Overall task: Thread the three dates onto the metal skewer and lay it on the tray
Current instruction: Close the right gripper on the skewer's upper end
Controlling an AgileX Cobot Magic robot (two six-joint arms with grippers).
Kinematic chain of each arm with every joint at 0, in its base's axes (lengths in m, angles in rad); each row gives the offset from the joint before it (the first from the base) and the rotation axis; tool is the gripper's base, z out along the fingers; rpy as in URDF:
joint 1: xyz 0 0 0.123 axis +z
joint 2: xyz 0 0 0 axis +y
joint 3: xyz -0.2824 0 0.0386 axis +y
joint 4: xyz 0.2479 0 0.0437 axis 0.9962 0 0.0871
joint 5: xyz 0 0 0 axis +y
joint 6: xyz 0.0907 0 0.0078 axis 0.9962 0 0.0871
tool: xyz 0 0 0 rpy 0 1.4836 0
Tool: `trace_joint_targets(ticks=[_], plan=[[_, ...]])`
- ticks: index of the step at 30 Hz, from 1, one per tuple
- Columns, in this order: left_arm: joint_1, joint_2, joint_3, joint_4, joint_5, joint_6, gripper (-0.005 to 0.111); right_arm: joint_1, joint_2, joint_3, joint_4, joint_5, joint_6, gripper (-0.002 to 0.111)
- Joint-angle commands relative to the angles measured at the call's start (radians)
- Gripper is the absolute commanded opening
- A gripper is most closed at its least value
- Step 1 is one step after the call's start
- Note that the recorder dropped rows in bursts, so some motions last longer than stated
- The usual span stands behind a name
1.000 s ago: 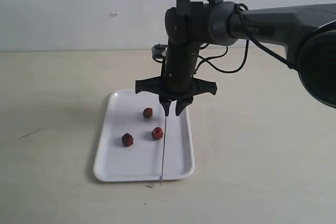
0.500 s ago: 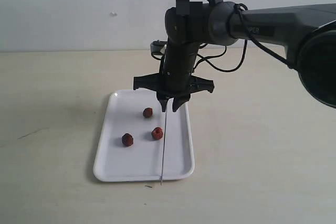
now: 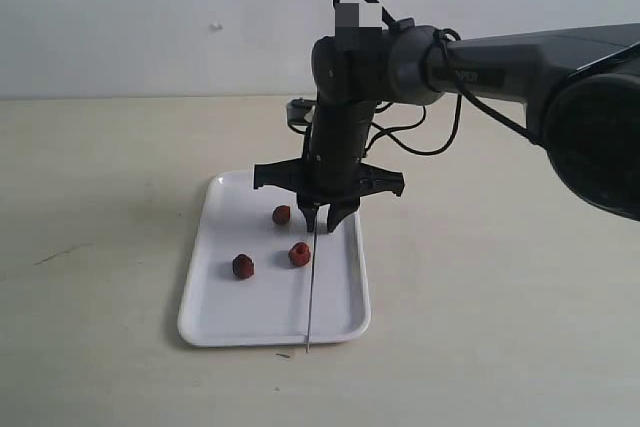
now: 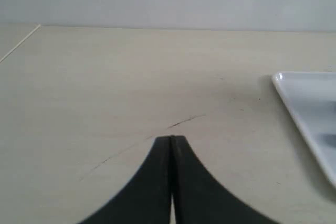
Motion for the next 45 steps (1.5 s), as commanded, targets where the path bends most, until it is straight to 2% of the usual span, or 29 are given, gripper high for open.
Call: trace_joint_targets(ticks=[1,24,29,35,45], plan=[[0.003,-0.007,0.002,0.004,-0.002,-0.011,0.0,0.002,-0.003,-0.009,0.001,-0.004,0.002,0.027],[0.003,-0.007,0.002,0.004,-0.002,-0.011,0.0,0.002,0.028,-0.009,0.007,0.018,-0.002,0.026],[0.003,-0.007,0.002,0.004,-0.002,-0.011,0.0,0.002,0.028,-0.009,0.007,0.018,-0.002,0.02],[0.003,-0.007,0.002,0.004,-0.002,-0.011,0.0,0.002,0.028,-0.009,0.005,0.018,-0.002,0.0],[0.003,-0.007,0.002,0.004,-0.002,-0.011,0.0,0.002,0.015,-0.009,-0.002,0.015,-0.002,0.0]])
